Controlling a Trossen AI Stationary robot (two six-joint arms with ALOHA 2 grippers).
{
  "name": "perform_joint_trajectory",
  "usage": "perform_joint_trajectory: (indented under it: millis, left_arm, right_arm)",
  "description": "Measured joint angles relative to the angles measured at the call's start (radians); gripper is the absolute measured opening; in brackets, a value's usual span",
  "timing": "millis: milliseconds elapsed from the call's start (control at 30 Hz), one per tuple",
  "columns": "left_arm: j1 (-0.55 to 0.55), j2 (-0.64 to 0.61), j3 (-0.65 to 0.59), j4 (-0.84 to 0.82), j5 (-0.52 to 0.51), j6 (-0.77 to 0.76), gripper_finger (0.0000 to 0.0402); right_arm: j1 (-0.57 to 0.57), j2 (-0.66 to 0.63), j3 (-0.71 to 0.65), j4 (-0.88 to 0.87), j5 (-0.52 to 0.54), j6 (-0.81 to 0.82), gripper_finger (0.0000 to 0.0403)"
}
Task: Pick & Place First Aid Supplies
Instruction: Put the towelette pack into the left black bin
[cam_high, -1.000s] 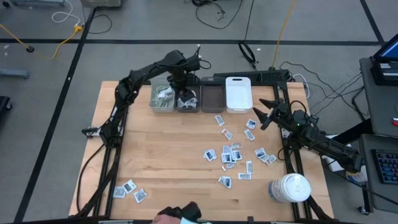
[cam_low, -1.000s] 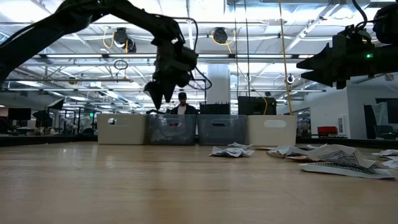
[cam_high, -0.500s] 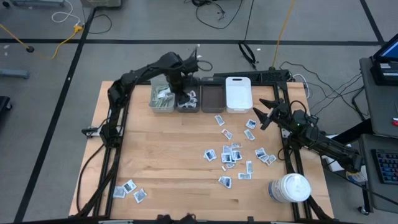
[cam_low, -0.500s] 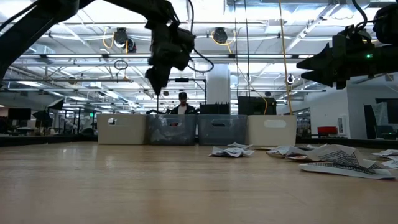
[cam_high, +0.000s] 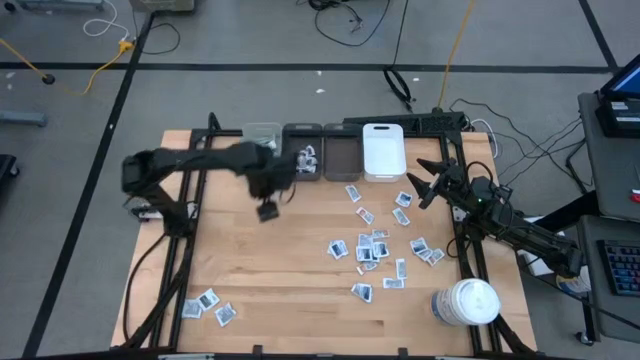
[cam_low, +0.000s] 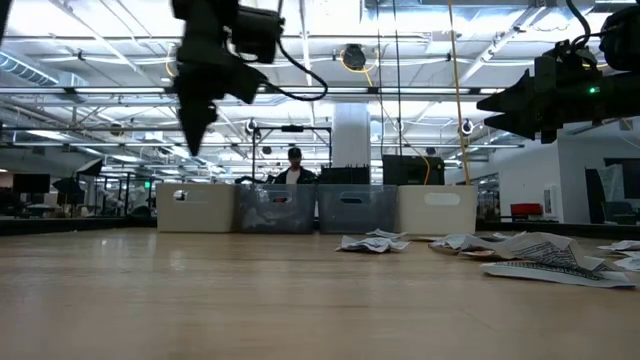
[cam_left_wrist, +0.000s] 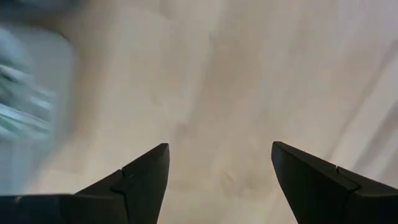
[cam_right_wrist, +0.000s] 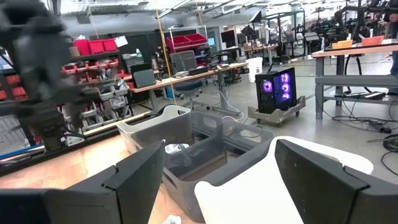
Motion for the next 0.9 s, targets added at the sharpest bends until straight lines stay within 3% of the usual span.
perform_joint_trajectory:
  millis: [367,667,900]
  left_arm:
    - [-0.446,-0.21,-0.268,0.001,0.061,-0.322,0.0278]
    - [-0.789,-0.226,-0.286,0.009,0.107,-0.63,0.0274]
    - [-0.921,-0.227,-0.286,0.029,0.18,-0.87,0.0273]
  right_arm:
    - [0.0,0.0,0.0,0.0,0.0,0.0,0.0297]
    - [0.0,0.0,0.0,0.0,0.0,0.0,0.0297]
    - [0.0,0.0,0.0,0.0,0.0,0.0,0.0297]
